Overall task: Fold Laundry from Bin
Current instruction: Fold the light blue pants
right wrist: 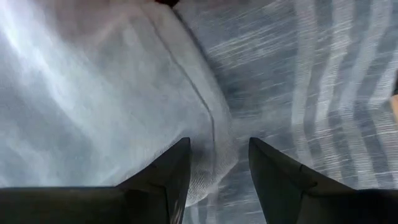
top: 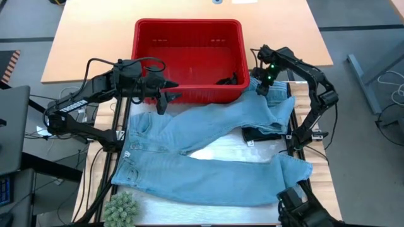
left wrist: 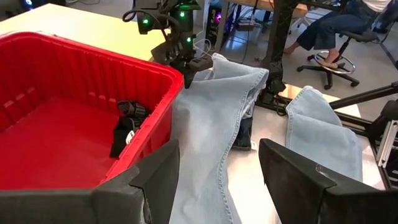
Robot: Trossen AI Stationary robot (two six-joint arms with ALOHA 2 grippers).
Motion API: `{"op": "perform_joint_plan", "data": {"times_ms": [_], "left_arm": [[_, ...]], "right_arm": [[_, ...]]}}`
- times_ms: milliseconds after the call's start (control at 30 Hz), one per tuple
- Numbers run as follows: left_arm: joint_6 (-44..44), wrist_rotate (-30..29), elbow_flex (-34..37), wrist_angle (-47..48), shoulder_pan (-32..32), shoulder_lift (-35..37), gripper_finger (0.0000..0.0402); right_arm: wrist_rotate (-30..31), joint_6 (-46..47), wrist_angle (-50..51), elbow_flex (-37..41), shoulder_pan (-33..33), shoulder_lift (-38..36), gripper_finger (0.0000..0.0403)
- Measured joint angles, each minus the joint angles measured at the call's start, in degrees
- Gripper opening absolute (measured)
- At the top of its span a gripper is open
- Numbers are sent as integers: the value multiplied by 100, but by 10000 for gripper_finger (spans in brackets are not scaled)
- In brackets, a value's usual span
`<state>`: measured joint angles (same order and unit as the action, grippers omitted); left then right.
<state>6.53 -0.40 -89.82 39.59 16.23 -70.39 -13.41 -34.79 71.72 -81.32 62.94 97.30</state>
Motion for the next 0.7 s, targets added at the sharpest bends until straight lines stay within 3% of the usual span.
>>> {"op": "perform_joint_plan", "data": {"times_ms": [233, 400, 533, 700], "left_arm": [[-90, 2, 0, 0, 0, 0, 208], [-89, 2, 0, 0, 0, 0, 208], [-85, 4, 0, -4, 0, 0, 208], [-58, 1, 0, -4, 0, 0, 208]], "right_arm": [[105, -204, -33, 4, -185, 18, 166], [159, -453, -23, 3, -340, 112, 104], [174, -457, 33, 2, -363, 104, 27], [470, -235, 144, -14, -394, -116, 18]]}}
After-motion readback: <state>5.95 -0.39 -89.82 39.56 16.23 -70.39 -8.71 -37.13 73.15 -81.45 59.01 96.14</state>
